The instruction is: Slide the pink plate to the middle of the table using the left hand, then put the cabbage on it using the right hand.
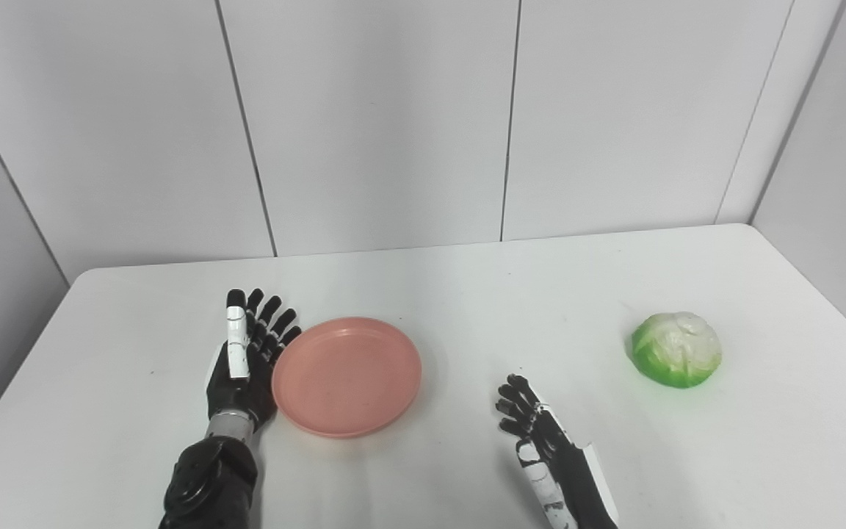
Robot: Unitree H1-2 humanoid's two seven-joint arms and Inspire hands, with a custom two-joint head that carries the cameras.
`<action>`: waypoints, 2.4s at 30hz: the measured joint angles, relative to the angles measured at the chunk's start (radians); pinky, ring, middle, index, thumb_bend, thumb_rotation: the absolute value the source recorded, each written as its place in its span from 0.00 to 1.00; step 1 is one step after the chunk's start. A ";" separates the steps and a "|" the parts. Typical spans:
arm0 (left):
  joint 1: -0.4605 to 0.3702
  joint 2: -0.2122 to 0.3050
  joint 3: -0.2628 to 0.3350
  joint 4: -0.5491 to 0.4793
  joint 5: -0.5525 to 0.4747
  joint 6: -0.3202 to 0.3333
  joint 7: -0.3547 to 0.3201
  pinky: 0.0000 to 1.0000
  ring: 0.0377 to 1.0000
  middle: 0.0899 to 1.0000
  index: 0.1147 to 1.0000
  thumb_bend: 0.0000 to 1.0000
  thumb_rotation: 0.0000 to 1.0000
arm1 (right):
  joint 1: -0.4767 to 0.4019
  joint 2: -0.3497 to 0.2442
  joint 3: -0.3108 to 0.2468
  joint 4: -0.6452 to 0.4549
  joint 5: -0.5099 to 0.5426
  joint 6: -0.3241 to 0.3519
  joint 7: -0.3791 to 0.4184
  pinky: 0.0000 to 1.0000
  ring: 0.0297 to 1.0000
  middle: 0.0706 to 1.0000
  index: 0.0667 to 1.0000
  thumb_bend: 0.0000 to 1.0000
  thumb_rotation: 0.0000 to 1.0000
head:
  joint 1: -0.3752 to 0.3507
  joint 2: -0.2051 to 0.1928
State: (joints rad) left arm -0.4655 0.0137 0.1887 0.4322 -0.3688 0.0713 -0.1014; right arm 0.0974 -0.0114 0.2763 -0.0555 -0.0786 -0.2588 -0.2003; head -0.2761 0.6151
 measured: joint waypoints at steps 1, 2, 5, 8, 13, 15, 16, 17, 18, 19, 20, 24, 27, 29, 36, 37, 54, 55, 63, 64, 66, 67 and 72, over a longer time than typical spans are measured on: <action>0.000 0.000 0.000 0.000 0.000 0.000 0.000 0.90 0.92 0.96 0.97 0.88 0.89 | 0.000 0.001 0.001 0.002 -0.006 -0.003 -0.006 0.84 0.86 0.88 0.87 0.66 0.94 | 0.000 0.000; 0.000 0.000 0.000 0.000 0.000 0.000 0.000 0.90 0.92 0.96 0.97 0.88 0.88 | 0.000 0.001 0.002 0.003 -0.010 -0.005 -0.010 0.84 0.86 0.88 0.87 0.66 0.94 | -0.003 0.000; 0.000 0.000 0.000 0.000 0.000 0.000 -0.002 0.90 0.92 0.95 0.96 0.87 0.89 | -0.001 0.002 0.002 0.007 -0.017 -0.011 -0.018 0.84 0.86 0.88 0.87 0.67 0.94 | -0.006 0.000; 0.000 0.000 0.000 0.000 0.000 -0.001 -0.002 0.91 0.92 0.96 0.97 0.86 0.90 | -0.002 0.003 0.000 0.009 -0.026 -0.015 -0.029 0.83 0.85 0.87 0.87 0.67 0.94 | -0.008 -0.005; 0.000 0.000 -0.003 0.003 0.000 -0.005 -0.004 0.90 0.93 0.96 0.98 0.86 0.91 | -0.001 0.002 -0.017 0.004 -0.050 -0.021 -0.053 0.83 0.86 0.89 0.88 0.68 0.91 | -0.020 -0.011; 0.000 0.000 -0.004 0.006 0.000 -0.011 -0.008 0.92 0.93 0.97 0.99 0.85 0.92 | -0.001 0.001 -0.027 -0.018 -0.065 -0.021 -0.059 0.82 0.88 0.90 0.88 0.69 0.90 | -0.049 -0.028; 0.000 0.001 -0.005 0.012 0.000 -0.018 -0.016 0.92 0.93 0.97 0.99 0.85 0.92 | -0.001 0.001 -0.033 -0.042 -0.079 -0.021 -0.064 0.82 0.88 0.89 0.88 0.69 0.90 | -0.049 -0.028; 0.000 0.002 -0.005 0.019 0.000 -0.023 -0.024 0.93 0.94 0.97 0.99 0.85 0.91 | -0.002 0.000 -0.036 -0.060 -0.089 -0.021 -0.068 0.80 0.87 0.89 0.88 0.69 0.89 | -0.064 -0.032; 0.000 0.002 -0.004 0.027 -0.001 -0.029 -0.032 0.93 0.94 0.97 1.00 0.85 0.91 | -0.002 0.000 -0.040 -0.082 -0.100 -0.020 -0.069 0.79 0.86 0.88 0.87 0.69 0.89 | -0.095 -0.038; 0.000 0.002 -0.004 0.034 -0.001 -0.038 -0.035 0.92 0.93 0.97 0.99 0.85 0.91 | -0.004 -0.001 -0.045 -0.106 -0.115 -0.020 -0.069 0.78 0.85 0.88 0.87 0.67 0.89 | -0.095 -0.038; 0.000 0.002 -0.003 0.036 -0.003 -0.043 -0.039 0.92 0.93 0.97 0.99 0.85 0.91 | -0.006 -0.003 -0.052 -0.128 -0.132 -0.018 -0.069 0.76 0.84 0.87 0.86 0.67 0.88 | -0.095 -0.038; 0.000 0.001 0.000 0.046 -0.004 -0.056 -0.043 0.91 0.91 0.95 0.96 0.85 0.91 | -0.016 -0.022 -0.103 -0.212 -0.232 0.030 -0.052 0.72 0.82 0.86 0.84 0.76 0.93 | -0.114 -0.046; 0.000 -0.003 0.001 0.063 -0.005 -0.073 -0.045 0.92 0.91 0.94 0.95 0.86 0.89 | -0.042 -0.058 -0.181 -0.299 -0.343 0.125 -0.021 0.72 0.82 0.86 0.84 0.76 0.94 | -0.112 -0.048; 0.000 -0.008 0.001 0.067 -0.005 -0.081 -0.045 0.92 0.90 0.94 0.95 0.86 0.88 | -0.074 -0.093 -0.227 -0.325 -0.404 0.164 -0.006 0.70 0.79 0.84 0.83 0.76 0.91 | -0.107 -0.048; 0.000 -0.026 -0.002 0.069 -0.004 -0.087 -0.052 0.92 0.91 0.94 0.96 0.86 0.88 | -0.189 -0.231 -0.335 -0.343 -0.525 0.232 0.064 0.69 0.80 0.84 0.83 0.82 0.89 | -0.100 -0.052; 0.000 -0.026 -0.002 0.069 -0.004 -0.087 -0.054 0.92 0.91 0.94 0.96 0.86 0.88 | -0.200 -0.248 -0.344 -0.343 -0.532 0.237 0.073 0.69 0.79 0.84 0.83 0.82 0.88 | -0.100 -0.052; 0.028 -0.030 -0.014 0.031 0.000 -0.081 -0.053 0.90 0.92 0.93 0.96 0.85 0.89 | -0.395 -0.498 -0.356 -0.192 -0.753 0.349 0.315 0.73 0.88 0.90 0.88 0.94 0.81 | -0.083 -0.051; 0.029 -0.031 -0.016 0.030 0.000 -0.080 -0.052 0.90 0.92 0.93 0.96 0.85 0.89 | -0.409 -0.514 -0.351 -0.182 -0.763 0.370 0.343 0.73 0.88 0.90 0.88 0.95 0.80 | -0.083 -0.051; 0.033 -0.031 -0.023 0.019 0.000 -0.076 -0.042 0.89 0.91 0.93 0.95 0.86 0.88 | -0.470 -0.559 -0.299 -0.048 -0.779 0.449 0.468 0.69 0.88 0.90 0.86 1.00 0.69 | -0.074 -0.044; 0.034 -0.030 -0.023 0.018 0.000 -0.076 -0.042 0.90 0.91 0.92 0.95 0.86 0.88 | -0.476 -0.560 -0.290 -0.032 -0.780 0.454 0.481 0.68 0.88 0.90 0.86 1.00 0.68 | -0.074 -0.044; 0.034 -0.030 -0.023 0.018 0.000 -0.076 -0.042 0.89 0.90 0.92 0.94 0.86 0.88 | -0.488 -0.562 -0.272 -0.002 -0.780 0.469 0.506 0.67 0.87 0.90 0.87 1.00 0.68 | -0.071 -0.043; 0.034 -0.030 -0.023 0.019 0.000 -0.076 -0.042 0.90 0.90 0.92 0.94 0.85 0.87 | -0.494 -0.562 -0.264 0.014 -0.782 0.479 0.514 0.66 0.86 0.89 0.86 1.00 0.68 | -0.071 -0.043; 0.034 -0.030 -0.023 0.018 0.000 -0.075 -0.042 0.88 0.91 0.92 0.95 0.86 0.88 | -0.520 -0.565 -0.236 0.069 -0.784 0.512 0.538 0.60 0.82 0.87 0.85 1.00 0.68 | -0.069 -0.037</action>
State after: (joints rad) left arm -0.4320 -0.0165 0.1661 0.4504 -0.3692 -0.0041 -0.1437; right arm -0.4230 -0.5760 0.0399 0.0138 -0.8625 0.2527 0.3372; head -0.3451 0.5783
